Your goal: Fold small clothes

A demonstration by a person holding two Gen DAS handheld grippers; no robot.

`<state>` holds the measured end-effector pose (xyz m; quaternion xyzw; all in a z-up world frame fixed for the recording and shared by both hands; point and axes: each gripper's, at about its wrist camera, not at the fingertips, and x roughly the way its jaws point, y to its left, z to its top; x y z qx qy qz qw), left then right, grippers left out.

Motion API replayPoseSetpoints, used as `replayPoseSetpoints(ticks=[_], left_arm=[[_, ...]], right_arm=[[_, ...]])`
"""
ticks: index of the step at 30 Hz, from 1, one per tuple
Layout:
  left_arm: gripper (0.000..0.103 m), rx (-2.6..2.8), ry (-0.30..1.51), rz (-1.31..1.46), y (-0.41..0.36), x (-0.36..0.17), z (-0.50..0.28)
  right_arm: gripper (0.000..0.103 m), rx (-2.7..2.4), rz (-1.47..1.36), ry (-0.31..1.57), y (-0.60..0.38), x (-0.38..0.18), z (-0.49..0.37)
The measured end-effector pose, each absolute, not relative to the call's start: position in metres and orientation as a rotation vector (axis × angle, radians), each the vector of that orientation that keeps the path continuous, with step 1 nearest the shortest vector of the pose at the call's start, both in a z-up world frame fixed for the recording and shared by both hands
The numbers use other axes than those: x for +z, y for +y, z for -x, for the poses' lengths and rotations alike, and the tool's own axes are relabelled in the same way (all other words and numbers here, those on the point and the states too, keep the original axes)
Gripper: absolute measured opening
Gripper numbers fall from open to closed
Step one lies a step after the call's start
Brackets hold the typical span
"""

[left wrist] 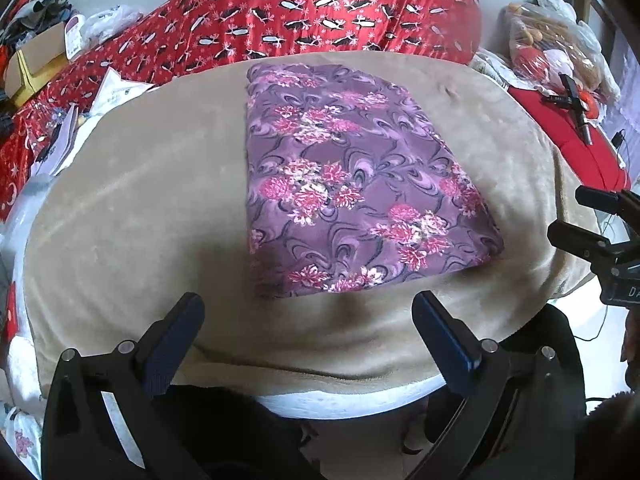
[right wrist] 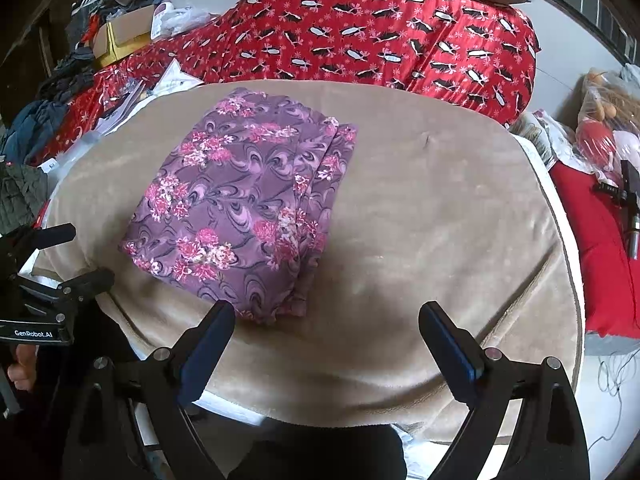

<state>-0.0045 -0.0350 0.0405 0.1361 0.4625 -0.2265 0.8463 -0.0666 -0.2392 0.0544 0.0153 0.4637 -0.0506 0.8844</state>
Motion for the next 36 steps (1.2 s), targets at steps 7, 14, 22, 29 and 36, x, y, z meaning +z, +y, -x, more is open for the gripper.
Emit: replayPoseSetpoints(ticks=[7,14,22,29,36], left_arm=[[0.103,-0.496,0.929,-0.296,-0.036,0.045,0.009],[0.103,-0.515,0.908,-0.311,-0.040,0.048,0.012],[0.103,-0.536,0.932,-0.286,-0.041,0.050,0.011],[0.103,-0.549,0.906,-0.259,-0.038,0.055,0.014],[0.103,-0.541,0.935,-0.251,-0.037,0.054,0.013]], right_arm=[[0.095,-0.104,-0.028,0.967,-0.238,0.054,0.066],[0.095,-0.107,-0.022,0.970,-0.238,0.053,0.066],[0.095,-0.111,-0.016,0.970,-0.240,0.053,0.068],[0.095,-0.110,-0.012,0.971,-0.239,0.053,0.069],[0.095,-0.113,-0.006,0.970,-0.239,0.054,0.070]])
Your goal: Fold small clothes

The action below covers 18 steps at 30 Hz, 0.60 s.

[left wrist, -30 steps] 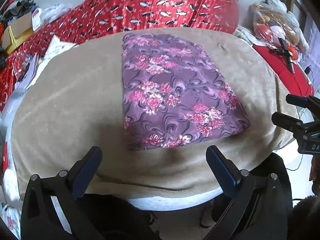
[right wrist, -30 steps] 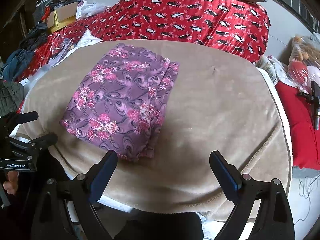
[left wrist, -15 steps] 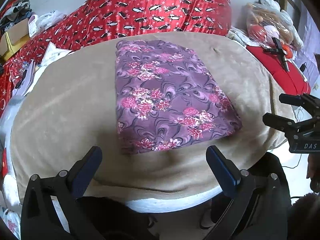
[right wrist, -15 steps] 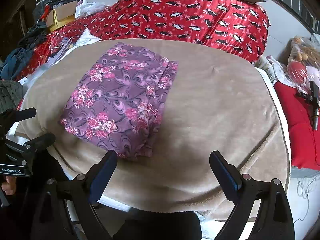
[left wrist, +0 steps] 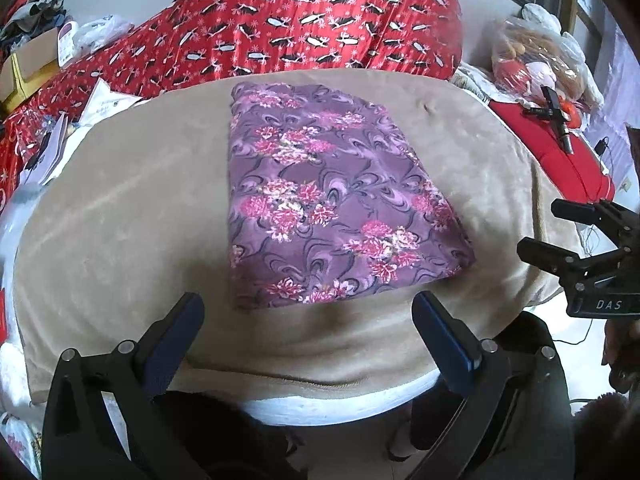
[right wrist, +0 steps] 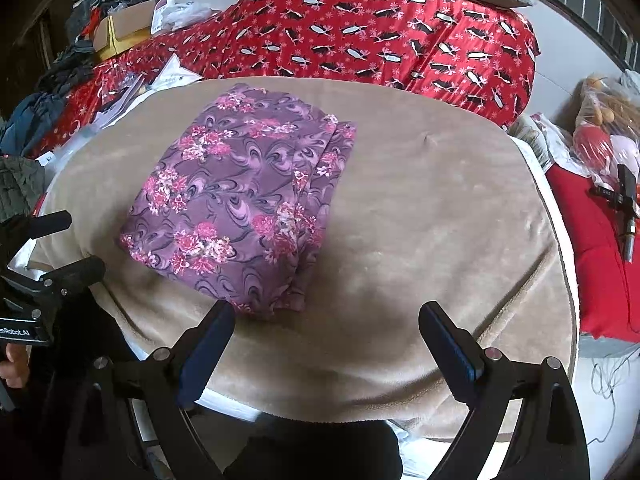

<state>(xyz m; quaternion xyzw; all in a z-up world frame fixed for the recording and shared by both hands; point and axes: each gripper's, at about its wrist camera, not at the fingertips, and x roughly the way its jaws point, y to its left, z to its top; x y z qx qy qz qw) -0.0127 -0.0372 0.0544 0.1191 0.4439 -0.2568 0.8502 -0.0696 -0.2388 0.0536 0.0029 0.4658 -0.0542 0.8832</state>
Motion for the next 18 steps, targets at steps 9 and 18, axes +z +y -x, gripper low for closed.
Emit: replayPoseSetpoints(ticks=[9,18], left_arm=[[0.103,-0.514,0.947,-0.273,-0.0370,0.0509,0.0096],[0.103,-0.533,0.953,-0.263,-0.0371,0.0505,0.0096]], right_arm=[[0.095,-0.116,0.014,0.976,-0.2398,0.0546,0.0697],[0.095,-0.120,0.034,0.973,-0.2415,0.0561,0.0689]])
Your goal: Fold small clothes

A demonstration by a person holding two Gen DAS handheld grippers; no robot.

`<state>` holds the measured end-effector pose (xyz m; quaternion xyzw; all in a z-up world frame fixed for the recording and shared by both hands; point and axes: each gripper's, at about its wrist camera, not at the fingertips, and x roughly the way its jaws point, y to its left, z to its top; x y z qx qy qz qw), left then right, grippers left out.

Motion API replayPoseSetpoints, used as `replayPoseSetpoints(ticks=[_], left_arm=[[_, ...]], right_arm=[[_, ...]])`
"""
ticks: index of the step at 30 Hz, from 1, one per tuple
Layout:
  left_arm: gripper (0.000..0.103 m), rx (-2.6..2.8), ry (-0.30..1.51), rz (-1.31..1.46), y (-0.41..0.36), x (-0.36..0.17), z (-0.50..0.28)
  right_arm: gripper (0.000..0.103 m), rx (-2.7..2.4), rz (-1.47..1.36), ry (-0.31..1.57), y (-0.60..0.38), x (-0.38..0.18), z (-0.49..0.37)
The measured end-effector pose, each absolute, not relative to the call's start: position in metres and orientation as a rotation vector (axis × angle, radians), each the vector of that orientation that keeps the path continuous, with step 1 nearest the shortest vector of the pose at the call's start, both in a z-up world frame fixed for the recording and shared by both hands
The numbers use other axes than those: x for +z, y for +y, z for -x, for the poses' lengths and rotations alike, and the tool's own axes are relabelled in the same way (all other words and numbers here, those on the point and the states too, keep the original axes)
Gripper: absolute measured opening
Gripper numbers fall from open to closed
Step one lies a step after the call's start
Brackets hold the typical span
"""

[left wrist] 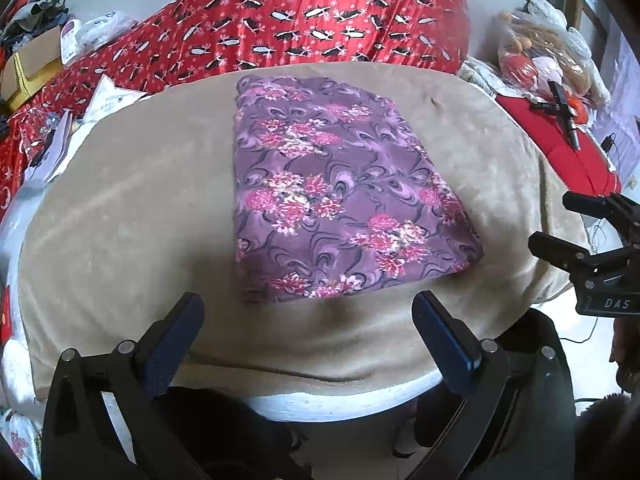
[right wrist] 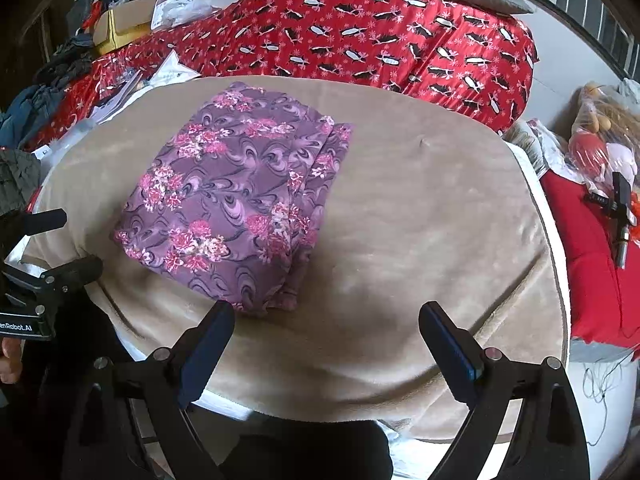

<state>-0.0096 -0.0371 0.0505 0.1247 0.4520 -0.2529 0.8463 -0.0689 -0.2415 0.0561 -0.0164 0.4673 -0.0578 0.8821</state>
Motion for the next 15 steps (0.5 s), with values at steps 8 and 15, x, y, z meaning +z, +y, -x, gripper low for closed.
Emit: replayPoseSetpoints(ticks=[8,15], left_arm=[[0.103,-0.572,0.983,-0.195,-0.0329,0.0502,0.0063],[0.103,-0.571,0.995,-0.189,-0.0325,0.0489,0.0051]], right_arm=[[0.095,-0.117,0.035,0.979,-0.2403,0.0554,0.0684],[0.095,-0.120,0.038,0.980,-0.2380,0.0545,0.0688]])
